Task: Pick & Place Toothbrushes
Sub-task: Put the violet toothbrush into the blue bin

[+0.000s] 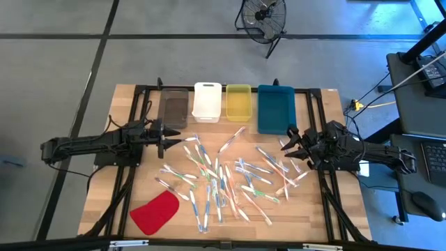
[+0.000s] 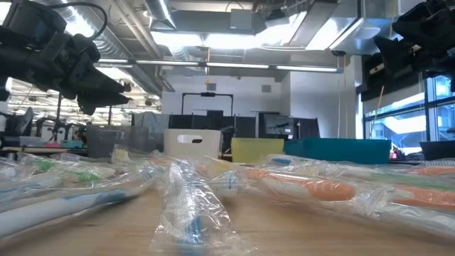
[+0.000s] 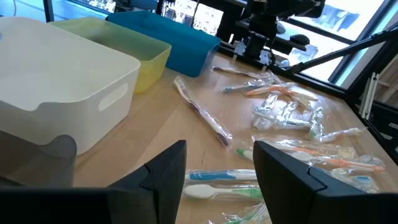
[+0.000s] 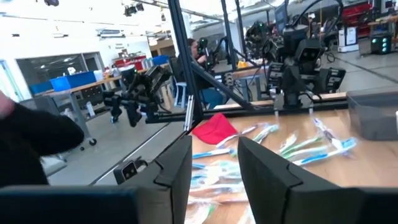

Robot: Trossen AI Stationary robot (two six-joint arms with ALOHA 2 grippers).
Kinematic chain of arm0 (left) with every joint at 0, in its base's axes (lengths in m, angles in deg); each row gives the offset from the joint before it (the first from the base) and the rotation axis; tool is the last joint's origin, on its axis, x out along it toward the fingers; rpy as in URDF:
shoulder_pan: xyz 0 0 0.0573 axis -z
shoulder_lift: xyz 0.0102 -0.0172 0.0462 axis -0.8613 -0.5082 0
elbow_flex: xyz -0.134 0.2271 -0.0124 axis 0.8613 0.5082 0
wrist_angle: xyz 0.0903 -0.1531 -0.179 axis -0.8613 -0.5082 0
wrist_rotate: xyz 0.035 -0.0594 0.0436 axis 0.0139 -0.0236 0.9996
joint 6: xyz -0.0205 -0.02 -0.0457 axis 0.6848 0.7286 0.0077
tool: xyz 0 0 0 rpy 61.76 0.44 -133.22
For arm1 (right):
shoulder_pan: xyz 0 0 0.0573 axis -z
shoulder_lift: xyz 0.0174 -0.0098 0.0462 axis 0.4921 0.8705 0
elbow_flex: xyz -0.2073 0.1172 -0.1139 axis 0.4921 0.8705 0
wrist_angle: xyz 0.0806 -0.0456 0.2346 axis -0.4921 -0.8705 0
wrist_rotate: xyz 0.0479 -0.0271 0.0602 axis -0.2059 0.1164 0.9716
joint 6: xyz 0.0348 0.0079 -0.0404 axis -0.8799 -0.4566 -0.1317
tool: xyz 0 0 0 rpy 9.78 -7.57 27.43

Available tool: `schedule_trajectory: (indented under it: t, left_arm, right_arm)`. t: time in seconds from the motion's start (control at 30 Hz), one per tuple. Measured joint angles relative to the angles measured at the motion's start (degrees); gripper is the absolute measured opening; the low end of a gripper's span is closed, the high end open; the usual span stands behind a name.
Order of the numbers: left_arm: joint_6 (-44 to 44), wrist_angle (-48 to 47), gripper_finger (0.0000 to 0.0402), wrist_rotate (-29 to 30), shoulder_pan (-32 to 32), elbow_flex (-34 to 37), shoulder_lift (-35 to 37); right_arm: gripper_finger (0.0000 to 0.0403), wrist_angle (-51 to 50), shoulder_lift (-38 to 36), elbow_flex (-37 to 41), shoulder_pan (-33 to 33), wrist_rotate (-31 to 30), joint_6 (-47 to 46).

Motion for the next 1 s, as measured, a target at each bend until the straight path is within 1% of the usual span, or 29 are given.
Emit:
schedule_trajectory:
  t: [0.17, 0.3, 0.4, 0.5, 0.67, 0.83, 0.9, 1.0]
  left_arm:
    - [0.0, 0.0, 0.0182, 0.0, 0.0, 0.0, 0.0]
    - [0.0, 0.0, 0.0182, 0.0, 0.0, 0.0, 0.0]
    - [0.0, 0.0, 0.0182, 0.0, 0.0, 0.0, 0.0]
    - [0.0, 0.0, 0.0182, 0.0, 0.0, 0.0, 0.0]
    - [0.0, 0.0, 0.0182, 0.0, 0.0, 0.0, 0.0]
    - [-0.9, 0.0, 0.0182, 0.0, 0.0, 0.0, 0.0]
    - [-0.9, 0.0, 0.0182, 0.0, 0.0, 0.0, 0.0]
    - [-0.9, 0.0, 0.0182, 0.0, 0.0, 0.0, 0.0]
  right_arm:
    - [0.0143, 1.5, 0.0, 0.0, 0.0, 0.0, -0.3]
    - [0.0148, 5.7, 0.0, 0.0, 0.0, -1.2, -0.7]
    - [0.0152, 10.4, 0.0, 0.0, 0.0, -5.1, -3.0]
    - [0.0162, 13.2, 0.0, 0.0, 0.0, -8.7, -3.2]
    - [0.0189, 14.9, 0.0, -0.1, 0.0, -14.7, -3.2]
    - [0.021, 12.2, 0.0, -3.0, 0.0, -18.6, -2.8]
    - [0.0213, 8.6, 0.0, -5.4, 0.0, -20.2, -0.6]
    - [0.0214, -0.2, 0.3, -9.9, 0.0, -23.0, 3.8]
